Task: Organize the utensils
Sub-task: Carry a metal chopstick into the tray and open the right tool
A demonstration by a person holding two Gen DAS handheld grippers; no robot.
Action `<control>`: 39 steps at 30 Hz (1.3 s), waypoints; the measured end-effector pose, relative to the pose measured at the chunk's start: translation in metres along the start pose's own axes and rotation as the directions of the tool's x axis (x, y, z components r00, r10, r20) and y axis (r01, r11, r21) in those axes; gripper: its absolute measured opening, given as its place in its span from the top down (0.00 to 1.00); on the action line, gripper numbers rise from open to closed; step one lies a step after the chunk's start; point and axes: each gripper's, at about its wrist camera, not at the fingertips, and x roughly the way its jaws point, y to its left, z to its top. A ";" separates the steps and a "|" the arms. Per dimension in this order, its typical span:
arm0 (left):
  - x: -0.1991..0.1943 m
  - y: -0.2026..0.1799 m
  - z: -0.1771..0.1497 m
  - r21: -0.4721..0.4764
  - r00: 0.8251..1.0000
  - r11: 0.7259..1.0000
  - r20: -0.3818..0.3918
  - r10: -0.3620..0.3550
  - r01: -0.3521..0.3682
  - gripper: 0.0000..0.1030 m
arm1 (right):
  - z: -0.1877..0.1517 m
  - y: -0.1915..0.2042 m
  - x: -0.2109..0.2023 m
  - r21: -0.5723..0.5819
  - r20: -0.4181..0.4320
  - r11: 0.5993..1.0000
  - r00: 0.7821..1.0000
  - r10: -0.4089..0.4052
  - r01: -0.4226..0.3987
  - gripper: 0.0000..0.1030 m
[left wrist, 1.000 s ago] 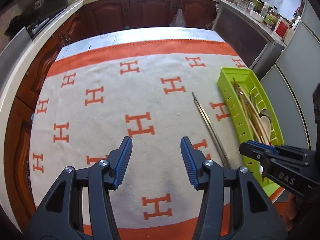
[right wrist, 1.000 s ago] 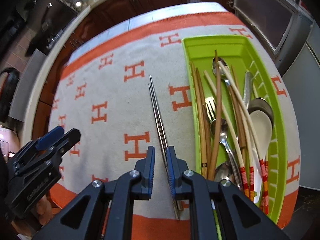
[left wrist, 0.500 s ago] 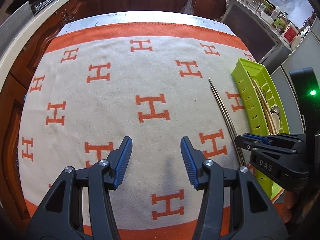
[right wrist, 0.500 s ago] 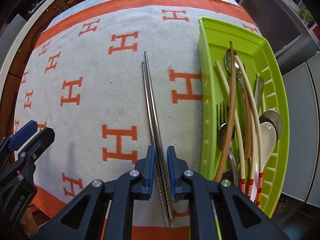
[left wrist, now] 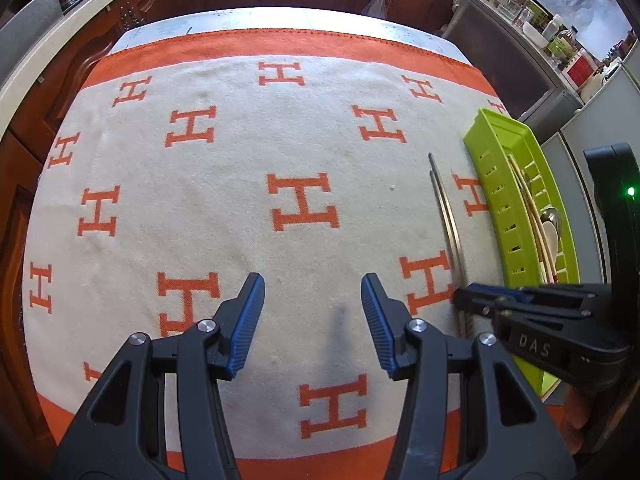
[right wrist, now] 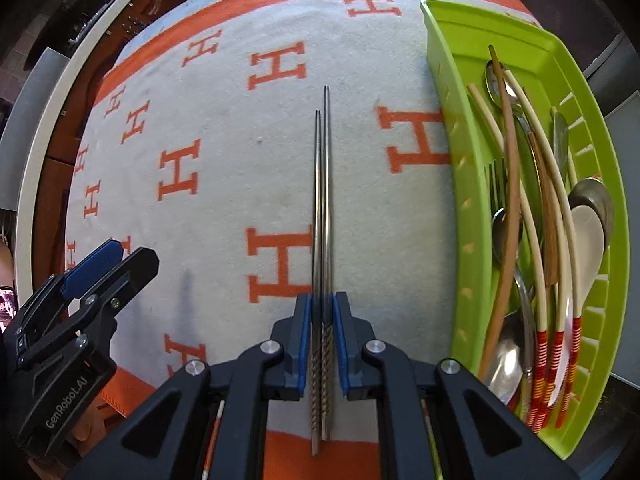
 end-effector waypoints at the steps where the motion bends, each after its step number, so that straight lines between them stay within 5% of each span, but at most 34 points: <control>1: 0.000 0.000 0.000 0.001 1.000 1.000 0.000 0.000 0.000 0.54 | -0.003 0.001 0.000 0.006 0.004 1.000 1.000 0.020 -0.020 0.94; 10: 0.001 -0.001 -0.002 -0.001 1.000 1.000 -0.018 -0.003 0.003 0.54 | -0.018 -0.011 -0.013 0.040 0.089 0.993 0.990 0.106 -0.110 0.95; 17: 0.003 -0.013 -0.006 0.023 0.998 0.999 -0.044 -0.038 0.039 0.54 | -0.032 -0.033 -0.061 0.052 0.206 0.989 0.970 0.126 -0.140 0.95; 25: 0.009 -0.043 -0.009 0.051 0.991 0.993 -0.087 -0.099 0.104 0.54 | -0.034 -0.072 -0.101 0.073 0.293 0.996 0.956 0.022 -0.046 0.94; 31: 0.020 -0.076 -0.017 0.107 0.986 0.987 -0.130 -0.104 0.118 0.54 | -0.034 -0.102 -0.103 0.091 0.275 0.995 0.960 -0.060 0.036 0.94; 39: 0.034 -0.099 -0.022 0.124 0.985 0.989 -0.163 -0.061 0.082 0.54 | -0.039 -0.117 -0.095 0.150 0.290 0.989 0.957 -0.024 -0.020 0.84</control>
